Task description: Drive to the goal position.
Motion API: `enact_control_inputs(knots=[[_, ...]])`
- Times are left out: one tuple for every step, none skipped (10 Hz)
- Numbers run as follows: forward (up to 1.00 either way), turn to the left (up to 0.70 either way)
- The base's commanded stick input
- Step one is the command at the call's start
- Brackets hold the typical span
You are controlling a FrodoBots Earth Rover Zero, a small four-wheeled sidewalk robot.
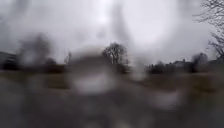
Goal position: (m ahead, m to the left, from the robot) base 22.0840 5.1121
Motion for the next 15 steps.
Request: enact_control_inputs(knots=[[0.85, 0.0], [0.85, 0.0], [0.85, 0.0], [0.85, 0.0], [0.85, 0.0], [0.85, 0.0], [0.85, 0.0], [0.85, 0.0], [0.85, 0.0], [0.85, 0.0], [0.85, 0.0], [0.85, 0.0], [0.85, 0.0], [0.85, 0.0], [0.85, 0.0]])
